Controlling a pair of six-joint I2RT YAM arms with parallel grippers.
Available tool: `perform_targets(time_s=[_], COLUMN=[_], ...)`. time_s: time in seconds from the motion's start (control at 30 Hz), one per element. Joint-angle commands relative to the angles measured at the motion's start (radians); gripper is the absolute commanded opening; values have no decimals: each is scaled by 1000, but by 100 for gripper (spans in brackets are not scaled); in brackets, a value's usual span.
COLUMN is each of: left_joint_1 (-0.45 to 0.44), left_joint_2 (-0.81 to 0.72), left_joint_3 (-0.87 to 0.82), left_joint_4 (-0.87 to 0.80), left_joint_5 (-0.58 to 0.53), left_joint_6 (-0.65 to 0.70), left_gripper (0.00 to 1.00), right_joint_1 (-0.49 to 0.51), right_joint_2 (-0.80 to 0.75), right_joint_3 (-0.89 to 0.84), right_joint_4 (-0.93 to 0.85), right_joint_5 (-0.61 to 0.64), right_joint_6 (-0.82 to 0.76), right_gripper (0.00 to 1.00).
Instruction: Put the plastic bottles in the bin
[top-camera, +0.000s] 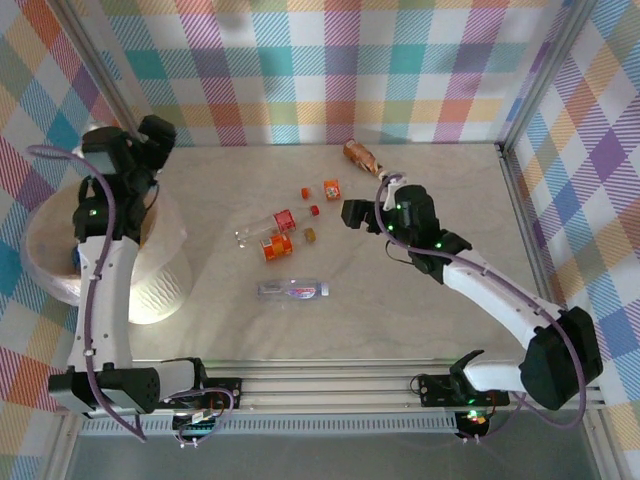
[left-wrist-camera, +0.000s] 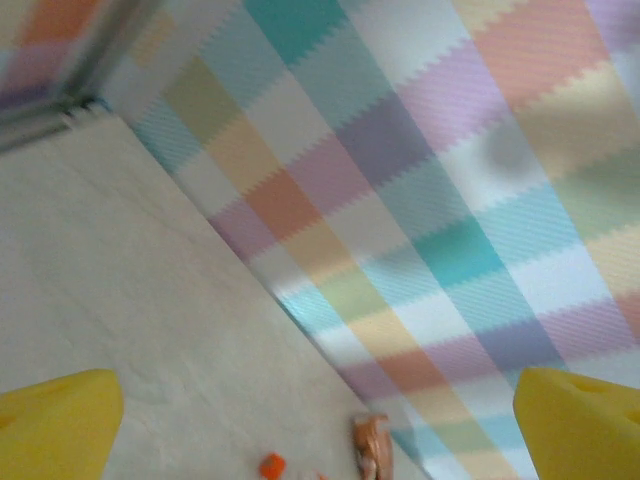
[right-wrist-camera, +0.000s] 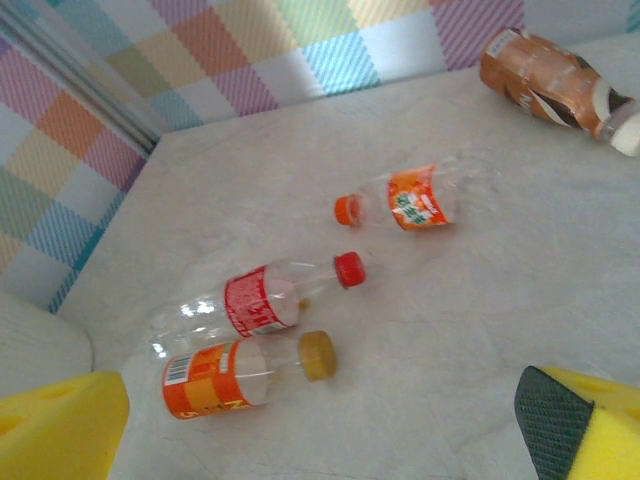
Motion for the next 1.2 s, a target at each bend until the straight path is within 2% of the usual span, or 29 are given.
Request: perform_targets(time_s=[0.0, 0.27, 0.37, 0.5, 0.67, 0.9, 1.07, 1.17], left_joint_1=[-103, -435, -538, -627, -660, -666, -667, -667], left_joint_2=[17, 80, 132, 193, 243, 206, 137, 97], left_joint_3=[22, -77, -78, -81, -122, -242, -362, -414], left_joint_4=[60, 140, 132, 122, 142, 174, 165, 150], left_joint_5=[-31, -139, -184, -217, -195, -211, -251, -290], left_joint_6=[31, 10, 19, 25, 13, -29, -79, -100], left_gripper=[100, 100, 100, 100, 100, 100, 100, 100], right_joint_1=[-47, -148, -169, -208, -258, -320, -338, -352], right_joint_2=[35, 207, 299, 432, 621, 854, 1059, 1208], right_joint_3=[41, 160, 240, 364, 562, 829, 1140, 1407], right_joint_4=[-52, -144, -175, -216, -278, -347, -575, -771], right_joint_5=[-92, -193, -206, -204, -187, -163, -172, -191], right_joint_6=[-45, -339, -469, -606, -733, -779, -791, -705], right_gripper=[100, 100, 100, 100, 100, 100, 99, 97])
